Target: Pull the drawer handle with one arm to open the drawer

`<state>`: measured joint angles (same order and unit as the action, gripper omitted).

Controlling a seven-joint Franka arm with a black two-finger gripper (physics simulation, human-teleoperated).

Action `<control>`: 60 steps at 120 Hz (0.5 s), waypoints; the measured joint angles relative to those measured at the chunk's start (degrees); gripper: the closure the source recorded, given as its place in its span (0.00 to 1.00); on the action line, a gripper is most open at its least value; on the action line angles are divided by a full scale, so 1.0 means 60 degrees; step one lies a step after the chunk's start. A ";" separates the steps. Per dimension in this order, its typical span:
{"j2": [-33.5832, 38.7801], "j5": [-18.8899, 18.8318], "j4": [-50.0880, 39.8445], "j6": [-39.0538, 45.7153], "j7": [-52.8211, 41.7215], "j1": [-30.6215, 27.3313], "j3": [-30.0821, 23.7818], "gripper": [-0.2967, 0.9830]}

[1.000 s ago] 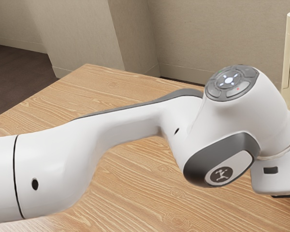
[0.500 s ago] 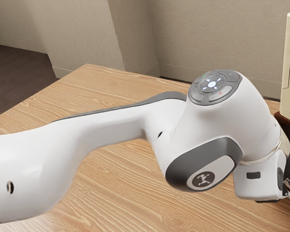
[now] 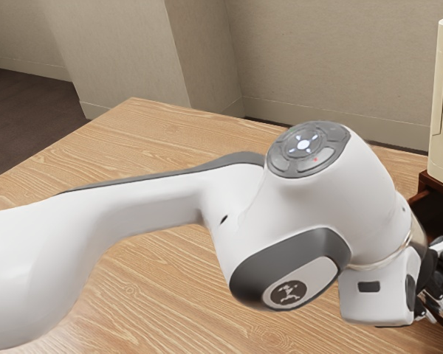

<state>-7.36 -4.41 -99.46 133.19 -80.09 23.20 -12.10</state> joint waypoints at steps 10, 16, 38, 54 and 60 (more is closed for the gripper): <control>0.0146 0.0015 -0.0180 0.0022 0.0027 0.0004 -0.0003 0.77; 0.0261 0.0045 -0.0308 0.0031 0.0042 0.0004 -0.0002 0.77; 0.0636 0.0127 -0.0745 0.0090 0.0087 0.0012 -0.0003 0.77; 0.0797 0.0222 -0.0969 0.0154 0.0113 0.0003 -0.0011 0.77; 0.0872 0.0241 -0.1066 0.0180 0.0121 0.0000 -0.0014 0.77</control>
<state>-2.13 -2.97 -105.85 134.27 -79.37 23.20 -12.19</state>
